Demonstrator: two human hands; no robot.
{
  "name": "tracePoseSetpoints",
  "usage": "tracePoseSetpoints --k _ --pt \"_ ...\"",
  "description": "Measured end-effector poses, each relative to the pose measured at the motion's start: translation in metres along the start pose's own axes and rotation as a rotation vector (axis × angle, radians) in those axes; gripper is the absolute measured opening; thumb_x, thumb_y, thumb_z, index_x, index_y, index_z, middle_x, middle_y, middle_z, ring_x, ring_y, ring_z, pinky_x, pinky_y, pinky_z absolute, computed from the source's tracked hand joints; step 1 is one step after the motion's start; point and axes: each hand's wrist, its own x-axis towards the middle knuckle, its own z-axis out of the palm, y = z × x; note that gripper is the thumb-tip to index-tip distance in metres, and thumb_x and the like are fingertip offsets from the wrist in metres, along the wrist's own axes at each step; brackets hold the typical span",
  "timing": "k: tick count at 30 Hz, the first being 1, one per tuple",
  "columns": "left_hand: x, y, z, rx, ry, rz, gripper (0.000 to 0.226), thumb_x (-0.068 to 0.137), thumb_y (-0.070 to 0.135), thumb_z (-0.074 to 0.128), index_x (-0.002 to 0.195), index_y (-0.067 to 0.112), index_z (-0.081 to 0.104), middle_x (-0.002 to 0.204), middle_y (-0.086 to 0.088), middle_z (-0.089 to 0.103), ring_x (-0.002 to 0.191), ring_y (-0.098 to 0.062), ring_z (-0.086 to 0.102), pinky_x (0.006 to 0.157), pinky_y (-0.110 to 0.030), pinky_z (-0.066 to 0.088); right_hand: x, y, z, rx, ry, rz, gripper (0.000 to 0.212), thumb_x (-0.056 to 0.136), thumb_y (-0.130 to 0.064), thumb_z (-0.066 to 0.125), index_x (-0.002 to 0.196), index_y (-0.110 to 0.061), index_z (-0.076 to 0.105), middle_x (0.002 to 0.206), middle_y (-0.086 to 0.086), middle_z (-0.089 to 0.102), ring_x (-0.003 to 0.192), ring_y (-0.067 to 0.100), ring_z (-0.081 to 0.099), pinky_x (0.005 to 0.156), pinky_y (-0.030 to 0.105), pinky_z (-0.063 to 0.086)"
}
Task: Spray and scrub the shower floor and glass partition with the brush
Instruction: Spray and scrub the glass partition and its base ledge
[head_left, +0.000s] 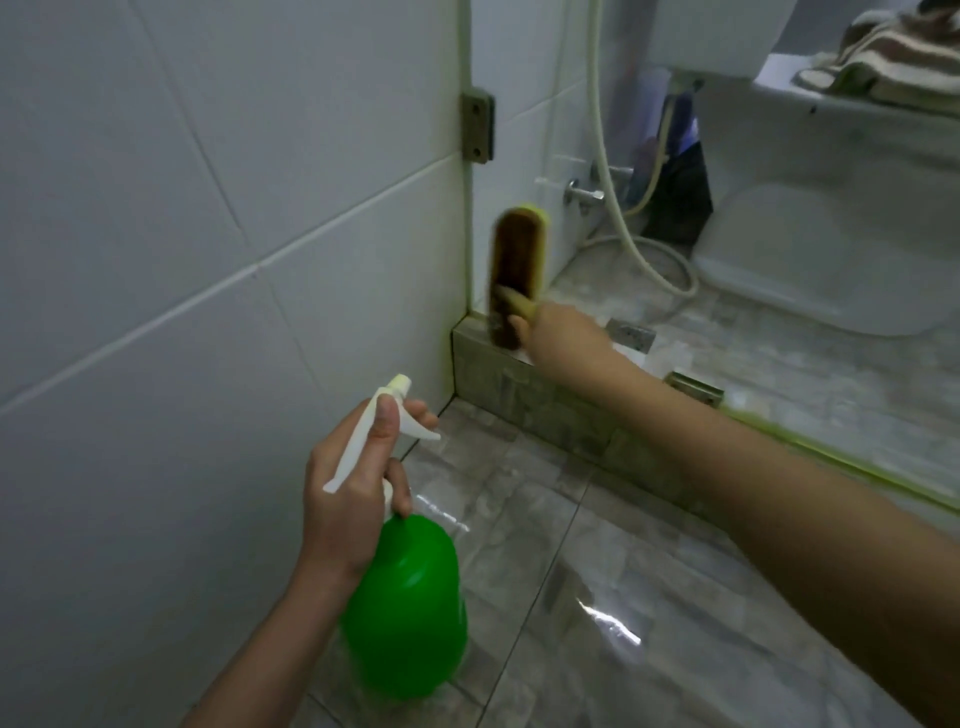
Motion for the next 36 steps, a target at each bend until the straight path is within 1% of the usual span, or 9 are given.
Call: tracePoseSetpoints --k 4,7,11,15,17,19,23,29,36 --pt "-0.004 0.001 0.005 0.004 0.0 0.022 0.03 0.095 0.043 0.046 0.091 0.043 0.076 0.095 0.003 0.076 0.037 -0.015 0.043 0.041 -0.022 0.04 0.036 -0.029 0.005 0.008 -0.062 0.001 0.042 0.105 -0.036 0.028 0.142 -0.023 0.042 0.115 0.015 0.062 0.095 0.032 0.061 0.067 0.035 0.043" --pt "-0.008 0.004 0.01 0.007 -0.009 0.009 0.031 0.094 0.044 0.047 0.084 0.052 0.075 0.095 0.005 0.076 0.036 -0.013 0.043 0.042 -0.021 0.039 -0.027 0.019 -0.008 0.129 -0.053 0.088 0.029 0.104 -0.037 0.032 0.115 -0.022 0.054 0.095 0.01 0.063 0.077 0.025 0.061 0.065 0.037 0.051" --pt "-0.014 0.007 0.013 0.002 -0.043 -0.003 0.032 0.094 0.045 0.045 0.083 0.053 0.075 0.096 0.004 0.076 0.037 -0.013 0.044 0.042 -0.022 0.039 -0.141 0.095 -0.032 0.161 -0.003 0.375 0.031 0.099 -0.045 0.037 0.087 -0.018 0.046 0.074 0.004 0.058 0.058 0.016 0.053 0.048 0.029 0.037" --pt "-0.018 0.007 0.016 0.047 -0.077 -0.004 0.033 0.096 0.046 0.045 0.089 0.038 0.076 0.098 0.001 0.076 0.038 -0.014 0.045 0.043 -0.022 0.04 -0.117 0.079 -0.027 0.156 0.003 0.328 0.029 0.101 -0.043 0.036 0.088 -0.019 0.045 0.074 0.002 0.055 0.06 0.016 0.053 0.047 0.029 0.038" --pt "-0.021 0.006 0.02 0.054 -0.077 0.006 0.034 0.096 0.045 0.046 0.093 0.029 0.075 0.098 0.001 0.076 0.037 -0.015 0.045 0.043 -0.021 0.04 -0.073 0.049 -0.015 0.152 0.012 0.221 0.03 0.102 -0.044 0.034 0.099 -0.018 0.049 0.087 0.007 0.06 0.071 0.023 0.059 0.06 0.037 0.05" --pt "-0.023 0.005 0.025 0.039 -0.079 0.007 0.03 0.096 0.044 0.047 0.092 0.036 0.075 0.099 0.001 0.076 0.037 -0.015 0.044 0.042 -0.021 0.04 -0.04 0.028 -0.005 0.15 -0.005 0.183 0.04 0.101 -0.046 0.034 0.105 -0.012 0.054 0.096 0.011 0.062 0.08 0.028 0.061 0.071 0.043 0.054" --pt "-0.024 0.008 0.034 0.027 -0.096 0.006 0.032 0.096 0.045 0.046 0.085 0.046 0.076 0.097 0.003 0.076 0.036 -0.014 0.044 0.041 -0.021 0.04 -0.073 0.058 -0.005 0.23 0.032 0.229 0.034 0.101 -0.047 0.034 0.103 -0.017 0.051 0.089 0.009 0.063 0.069 0.023 0.058 0.059 0.036 0.049" --pt "-0.025 0.011 0.039 0.022 -0.134 0.004 0.03 0.095 0.045 0.046 0.095 0.031 0.072 0.097 0.001 0.077 0.036 -0.013 0.046 0.041 -0.021 0.04 -0.214 0.138 -0.022 0.411 0.19 0.558 0.037 0.101 -0.039 0.036 0.084 -0.011 0.052 0.069 0.011 0.056 0.058 0.023 0.053 0.049 0.029 0.038" --pt "-0.024 0.001 0.058 0.039 -0.214 0.004 0.041 0.093 0.053 0.048 0.1 0.022 0.073 0.099 -0.002 0.077 0.036 -0.015 0.045 0.04 -0.021 0.039 -0.154 0.133 -0.018 0.177 0.096 0.314 0.037 0.099 -0.049 0.037 0.086 -0.016 0.047 0.07 -0.002 0.052 0.057 0.013 0.051 0.047 0.029 0.037"
